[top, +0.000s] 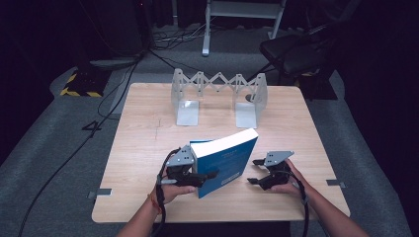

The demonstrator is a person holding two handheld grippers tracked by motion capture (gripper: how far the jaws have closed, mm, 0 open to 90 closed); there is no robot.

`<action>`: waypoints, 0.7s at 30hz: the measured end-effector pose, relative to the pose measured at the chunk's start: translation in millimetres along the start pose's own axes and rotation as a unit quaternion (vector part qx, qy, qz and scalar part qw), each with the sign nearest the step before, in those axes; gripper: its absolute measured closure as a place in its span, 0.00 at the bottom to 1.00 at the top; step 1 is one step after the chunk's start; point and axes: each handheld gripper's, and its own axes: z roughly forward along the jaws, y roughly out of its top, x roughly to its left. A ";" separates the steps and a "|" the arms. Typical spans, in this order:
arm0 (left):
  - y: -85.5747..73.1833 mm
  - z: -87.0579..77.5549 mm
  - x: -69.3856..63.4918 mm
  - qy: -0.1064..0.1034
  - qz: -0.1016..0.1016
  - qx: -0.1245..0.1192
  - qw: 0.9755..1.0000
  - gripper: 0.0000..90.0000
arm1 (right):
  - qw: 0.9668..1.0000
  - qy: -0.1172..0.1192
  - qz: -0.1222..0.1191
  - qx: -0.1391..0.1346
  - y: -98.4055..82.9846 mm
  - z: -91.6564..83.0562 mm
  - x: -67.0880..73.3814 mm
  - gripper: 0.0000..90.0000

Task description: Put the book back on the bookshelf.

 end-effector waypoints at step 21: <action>7.7 14.3 5.2 -0.105 0.028 0.015 0.994 0.66 | 1.000 0.014 -0.021 -0.006 -2.9 -4.0 3.3 0.31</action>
